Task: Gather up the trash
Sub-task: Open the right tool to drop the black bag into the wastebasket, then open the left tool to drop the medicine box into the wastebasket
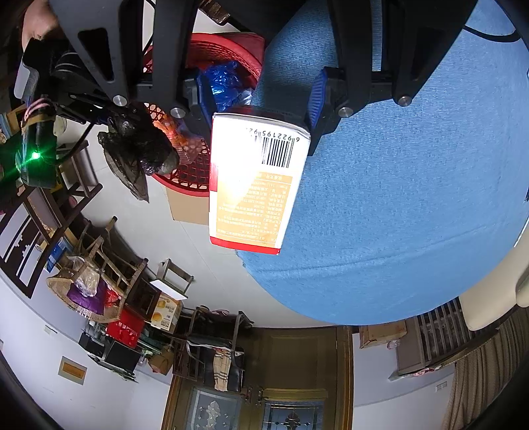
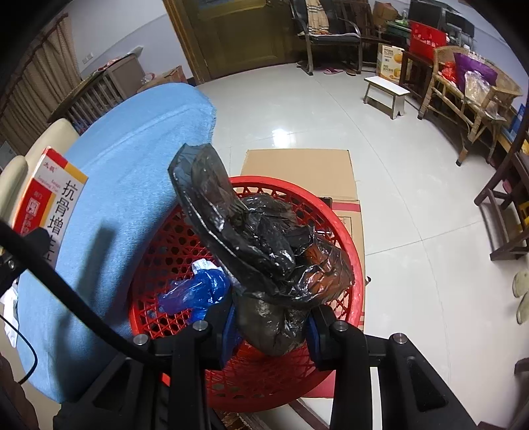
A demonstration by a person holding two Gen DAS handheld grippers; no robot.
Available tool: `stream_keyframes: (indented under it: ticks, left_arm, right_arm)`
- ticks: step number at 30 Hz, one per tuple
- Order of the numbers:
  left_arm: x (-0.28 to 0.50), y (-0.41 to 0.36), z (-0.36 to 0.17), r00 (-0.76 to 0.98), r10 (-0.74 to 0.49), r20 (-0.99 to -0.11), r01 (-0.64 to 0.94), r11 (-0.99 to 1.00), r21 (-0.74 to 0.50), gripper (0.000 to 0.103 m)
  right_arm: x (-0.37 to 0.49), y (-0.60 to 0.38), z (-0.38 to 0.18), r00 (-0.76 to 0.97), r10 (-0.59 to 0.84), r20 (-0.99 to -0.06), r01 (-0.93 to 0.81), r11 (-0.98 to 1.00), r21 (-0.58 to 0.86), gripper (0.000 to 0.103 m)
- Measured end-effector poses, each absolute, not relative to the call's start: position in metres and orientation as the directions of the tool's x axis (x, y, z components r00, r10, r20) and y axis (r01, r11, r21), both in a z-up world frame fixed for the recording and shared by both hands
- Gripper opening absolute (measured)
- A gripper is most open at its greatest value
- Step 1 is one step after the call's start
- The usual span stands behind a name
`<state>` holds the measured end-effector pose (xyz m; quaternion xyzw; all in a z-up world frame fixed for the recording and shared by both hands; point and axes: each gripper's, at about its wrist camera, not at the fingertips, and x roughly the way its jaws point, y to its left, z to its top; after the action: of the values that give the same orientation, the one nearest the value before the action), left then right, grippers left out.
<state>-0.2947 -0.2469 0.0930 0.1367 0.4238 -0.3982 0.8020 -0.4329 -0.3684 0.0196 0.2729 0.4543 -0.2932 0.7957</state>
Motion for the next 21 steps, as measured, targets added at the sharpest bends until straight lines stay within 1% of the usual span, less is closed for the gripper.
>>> stream_keyframes:
  ticks: [1,2,3,8,17,21]
  left_arm:
    - [-0.295,-0.248,0.093,0.323,-0.522,-0.789,0.756,0.645,-0.117,0.049]
    - [-0.294,-0.246,0.091,0.322,-0.522,-0.79,0.757,0.643,-0.117,0.049]
    - [-0.295,-0.247,0.091,0.323,-0.518,-0.792,0.757,0.644,-0.112,0.049]
    - [-0.294,-0.25,0.087,0.315,-0.51,-0.8,0.762,0.638,-0.107,0.049]
    - [-0.304,-0.267,0.078,0.288,-0.497,-0.818,0.787,0.61,-0.093,0.049]
    - [-0.312,-0.274,0.074,0.28,-0.492,-0.824,0.799,0.595,-0.084,0.049]
  right_arm:
    - [-0.432,-0.37,0.017,0.412,-0.208,-0.887,0.716,0.676,0.174,0.042]
    - [-0.433,-0.371,0.016,0.413,-0.199,-0.889,0.716,0.674,0.182,0.054]
    - [-0.433,-0.371,0.017,0.418,-0.203,-0.885,0.717,0.672,0.185,0.06]
    - [-0.441,-0.377,0.034,0.464,-0.239,-0.853,0.732,0.646,0.218,0.06]
    - [-0.459,-0.395,0.083,0.563,-0.333,-0.757,0.752,0.585,0.302,0.061]
    - [-0.463,-0.4,0.1,0.601,-0.36,-0.714,0.743,0.582,0.332,0.063]
